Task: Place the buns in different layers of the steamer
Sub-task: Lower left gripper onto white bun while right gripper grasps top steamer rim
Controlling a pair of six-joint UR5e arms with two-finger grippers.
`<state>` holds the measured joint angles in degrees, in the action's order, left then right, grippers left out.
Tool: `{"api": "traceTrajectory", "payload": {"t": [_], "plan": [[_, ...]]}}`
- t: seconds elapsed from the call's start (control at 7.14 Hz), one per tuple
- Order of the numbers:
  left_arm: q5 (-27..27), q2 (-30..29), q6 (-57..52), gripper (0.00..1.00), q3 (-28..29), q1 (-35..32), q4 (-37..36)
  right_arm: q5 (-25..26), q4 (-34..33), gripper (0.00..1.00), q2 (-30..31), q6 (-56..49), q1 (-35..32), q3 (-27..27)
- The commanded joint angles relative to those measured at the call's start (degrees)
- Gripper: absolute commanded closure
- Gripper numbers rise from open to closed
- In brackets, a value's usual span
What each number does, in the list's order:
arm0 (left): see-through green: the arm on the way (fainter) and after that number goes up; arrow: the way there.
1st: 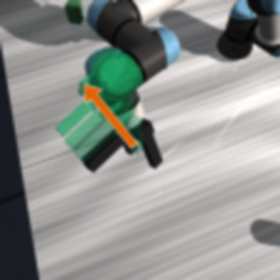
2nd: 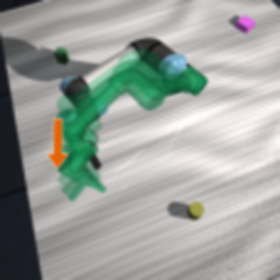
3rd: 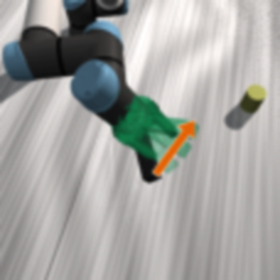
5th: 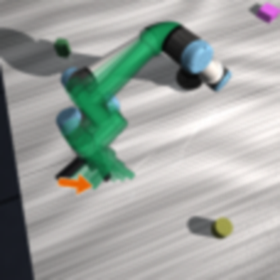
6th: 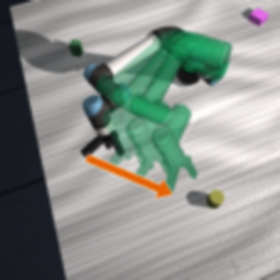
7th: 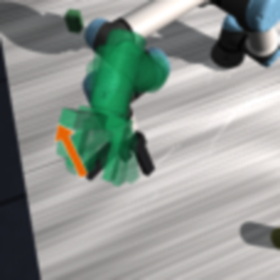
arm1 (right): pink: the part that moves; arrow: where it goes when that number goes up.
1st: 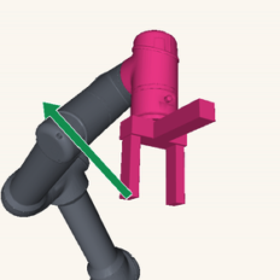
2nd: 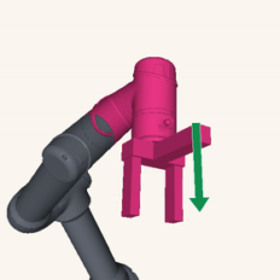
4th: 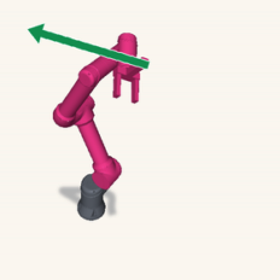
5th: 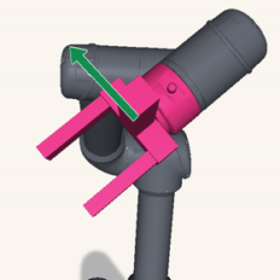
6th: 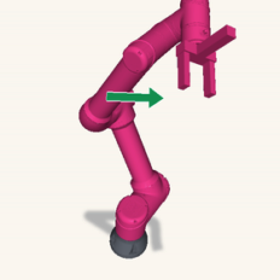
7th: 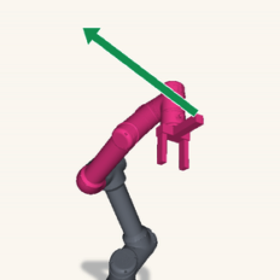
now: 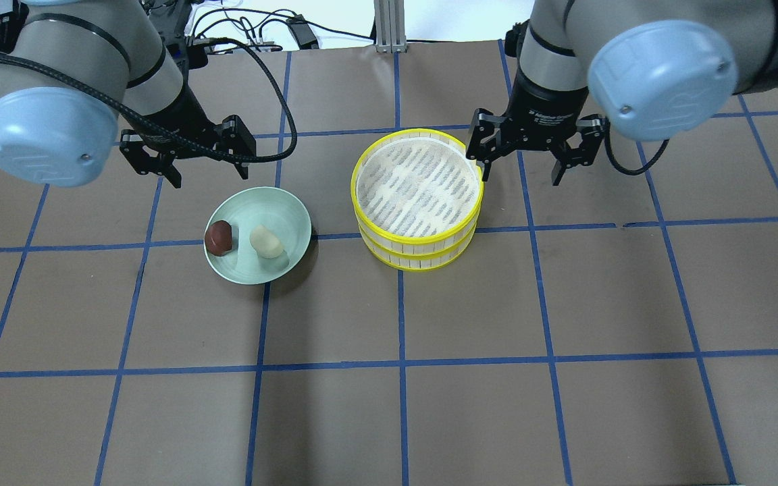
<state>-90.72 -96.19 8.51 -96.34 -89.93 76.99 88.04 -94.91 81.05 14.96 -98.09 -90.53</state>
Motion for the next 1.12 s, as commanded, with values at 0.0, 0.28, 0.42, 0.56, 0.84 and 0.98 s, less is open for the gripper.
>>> {"api": "traceTrajectory", "payload": {"t": [0.0,0.28,0.42,0.56,0.84,0.98], "plan": [[0.28,-4.95,5.20,0.00,-0.78,0.02,-2.37,1.16,-11.28,0.00,-6.67,1.30,-1.84,-1.58],[0.45,-9.52,12.20,0.00,-0.95,0.02,-3.25,1.17,-13.54,0.01,-8.97,1.21,-2.37,-2.01],[1.24,-11.46,12.76,0.00,-1.13,0.02,-3.25,1.60,-14.07,0.01,-12.20,0.52,-2.20,-2.63],[2.38,-13.30,14.50,0.00,-1.13,0.02,-3.77,1.86,-15.55,0.04,-13.45,0.77,-2.20,-2.89],[2.39,-16.21,15.22,0.00,-1.13,0.02,-4.65,2.04,-16.97,0.47,-15.05,1.47,-1.93,-2.55],[2.39,-17.44,16.09,0.00,-1.31,0.02,-4.83,1.96,-15.06,0.71,-14.26,2.43,-1.67,-2.55]]}}
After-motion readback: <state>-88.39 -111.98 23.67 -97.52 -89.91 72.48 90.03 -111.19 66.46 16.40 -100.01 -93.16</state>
